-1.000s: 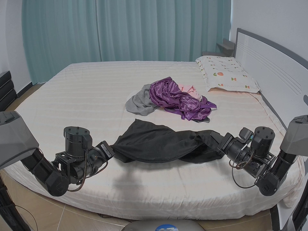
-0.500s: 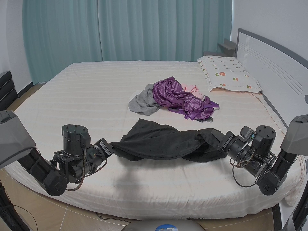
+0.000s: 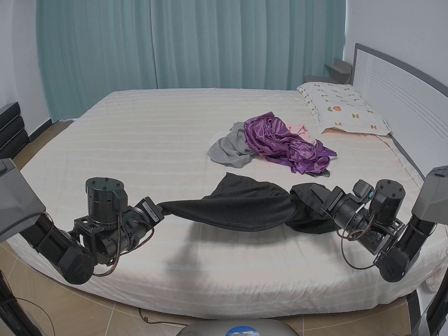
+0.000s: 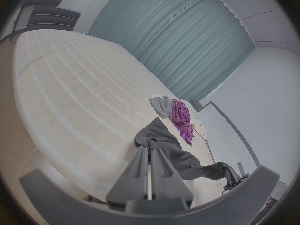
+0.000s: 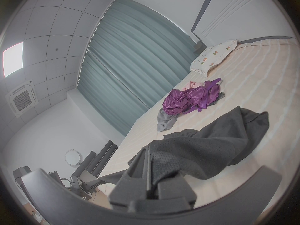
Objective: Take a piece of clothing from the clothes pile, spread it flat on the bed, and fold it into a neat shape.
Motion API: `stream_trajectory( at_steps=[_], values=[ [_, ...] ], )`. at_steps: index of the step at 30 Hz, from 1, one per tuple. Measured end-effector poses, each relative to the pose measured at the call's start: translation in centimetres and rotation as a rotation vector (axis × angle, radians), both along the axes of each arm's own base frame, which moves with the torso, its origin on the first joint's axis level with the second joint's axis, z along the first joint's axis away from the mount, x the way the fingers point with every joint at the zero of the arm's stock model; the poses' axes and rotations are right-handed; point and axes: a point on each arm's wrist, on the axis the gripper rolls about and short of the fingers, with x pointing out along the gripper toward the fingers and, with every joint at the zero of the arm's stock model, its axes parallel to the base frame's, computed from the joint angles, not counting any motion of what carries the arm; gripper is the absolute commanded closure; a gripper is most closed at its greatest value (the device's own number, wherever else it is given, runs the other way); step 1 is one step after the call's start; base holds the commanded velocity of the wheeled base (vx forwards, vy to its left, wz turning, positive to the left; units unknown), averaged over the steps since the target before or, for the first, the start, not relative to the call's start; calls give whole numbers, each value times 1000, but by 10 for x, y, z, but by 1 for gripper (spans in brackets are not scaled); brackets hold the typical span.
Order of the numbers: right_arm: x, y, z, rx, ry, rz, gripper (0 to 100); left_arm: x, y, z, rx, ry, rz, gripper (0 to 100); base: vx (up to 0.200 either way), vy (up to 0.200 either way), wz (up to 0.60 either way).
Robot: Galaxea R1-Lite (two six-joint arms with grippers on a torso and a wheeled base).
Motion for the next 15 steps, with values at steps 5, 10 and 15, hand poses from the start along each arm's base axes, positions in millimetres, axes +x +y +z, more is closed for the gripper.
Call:
stream_trajectory(
  at_steps=[5, 10, 15],
  values=[
    [1, -2, 2, 2, -6, -9, 100, 0, 0, 1, -2, -4, -1, 100, 0, 200, 0],
    [2, -3, 2, 5, -8, -11, 100, 0, 0, 2, -4, -9, 0, 100, 0, 200, 0],
    [4, -2, 3, 8, -16, -13, 100, 0, 0, 3, -4, -9, 0, 100, 0, 200, 0]
  ],
)
